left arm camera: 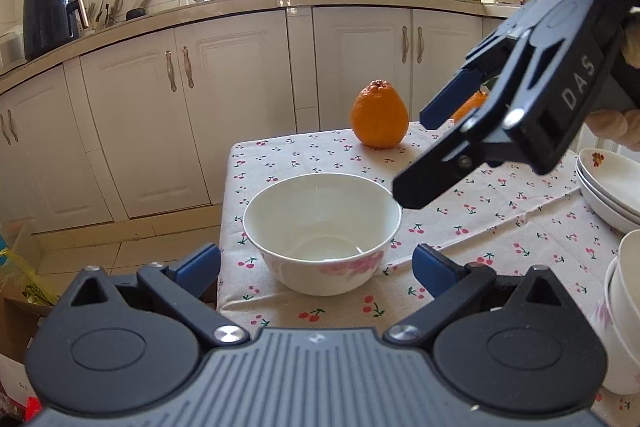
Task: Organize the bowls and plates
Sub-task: 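Move the right tool to the last pink-flower bowl and grip its rim, then lift the gripped bowl off the table with the right tool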
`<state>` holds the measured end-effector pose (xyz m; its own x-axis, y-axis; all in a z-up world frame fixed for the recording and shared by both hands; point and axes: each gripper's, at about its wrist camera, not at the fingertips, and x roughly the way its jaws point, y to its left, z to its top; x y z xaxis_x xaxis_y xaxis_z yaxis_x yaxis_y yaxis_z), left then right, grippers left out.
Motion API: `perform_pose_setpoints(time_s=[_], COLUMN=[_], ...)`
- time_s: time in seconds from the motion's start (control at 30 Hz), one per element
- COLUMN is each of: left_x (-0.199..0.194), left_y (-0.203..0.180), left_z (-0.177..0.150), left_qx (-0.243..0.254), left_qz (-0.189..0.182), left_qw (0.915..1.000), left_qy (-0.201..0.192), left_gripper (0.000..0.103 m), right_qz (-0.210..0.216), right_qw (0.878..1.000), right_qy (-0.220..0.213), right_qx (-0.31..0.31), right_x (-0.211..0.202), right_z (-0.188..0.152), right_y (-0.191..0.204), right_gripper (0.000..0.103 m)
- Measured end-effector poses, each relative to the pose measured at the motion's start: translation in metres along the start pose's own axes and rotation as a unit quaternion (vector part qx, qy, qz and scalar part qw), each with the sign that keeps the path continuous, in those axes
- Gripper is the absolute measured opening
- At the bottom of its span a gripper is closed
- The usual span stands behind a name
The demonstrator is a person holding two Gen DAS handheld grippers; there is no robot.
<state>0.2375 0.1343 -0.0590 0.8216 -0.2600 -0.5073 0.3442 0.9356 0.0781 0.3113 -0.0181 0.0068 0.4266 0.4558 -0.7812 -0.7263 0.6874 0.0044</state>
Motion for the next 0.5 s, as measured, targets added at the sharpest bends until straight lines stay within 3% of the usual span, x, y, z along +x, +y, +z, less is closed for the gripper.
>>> perform_pose_setpoints(time_s=[0.5], left_x=[0.035], left_y=[0.0], left_z=[0.001], left_qx=[0.0], left_qz=[-0.017], left_qw=[0.9997], left_qy=[0.019], left_gripper=[0.1], right_qz=[0.05], right_qw=[0.997], right_qy=[0.034], right_qx=[0.045], right_x=[0.056], right_z=[0.02], right_y=[-0.03], right_gripper=[0.086])
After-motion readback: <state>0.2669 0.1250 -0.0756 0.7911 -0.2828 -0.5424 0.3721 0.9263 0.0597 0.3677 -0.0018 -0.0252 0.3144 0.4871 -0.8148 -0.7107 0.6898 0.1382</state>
